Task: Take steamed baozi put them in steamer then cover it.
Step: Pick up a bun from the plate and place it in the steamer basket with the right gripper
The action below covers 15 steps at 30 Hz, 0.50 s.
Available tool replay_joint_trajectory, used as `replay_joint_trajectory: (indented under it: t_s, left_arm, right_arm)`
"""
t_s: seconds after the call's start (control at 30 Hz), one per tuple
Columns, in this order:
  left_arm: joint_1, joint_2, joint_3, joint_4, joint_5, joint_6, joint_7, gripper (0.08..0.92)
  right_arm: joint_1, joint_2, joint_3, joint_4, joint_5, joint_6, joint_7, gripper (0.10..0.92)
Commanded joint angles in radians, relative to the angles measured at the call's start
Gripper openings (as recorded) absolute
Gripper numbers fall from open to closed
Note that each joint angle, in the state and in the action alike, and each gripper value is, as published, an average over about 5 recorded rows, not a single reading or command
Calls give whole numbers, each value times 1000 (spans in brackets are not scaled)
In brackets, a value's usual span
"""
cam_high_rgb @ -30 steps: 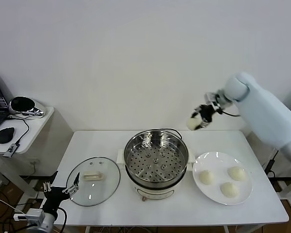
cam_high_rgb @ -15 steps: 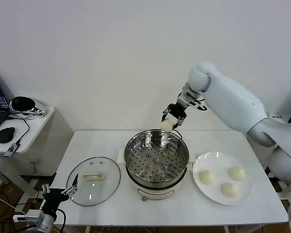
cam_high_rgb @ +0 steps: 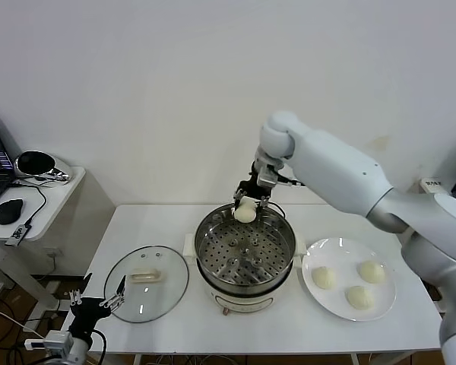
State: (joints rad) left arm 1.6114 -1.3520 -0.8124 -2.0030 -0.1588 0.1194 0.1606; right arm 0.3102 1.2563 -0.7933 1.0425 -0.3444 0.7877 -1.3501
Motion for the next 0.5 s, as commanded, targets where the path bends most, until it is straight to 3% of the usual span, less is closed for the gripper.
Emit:
replay_joint_trajectory:
  t_s: [0.03,0.5]
  left_arm:
    - [1,0,2,-2,3,0,0,823]
    - [0,-6,6,0,3,0,0,823]
  right_arm:
    - [-7,16,-25,11,-75,42,4,566]
    - [-72,106,18,-138,-176,42,38,565]
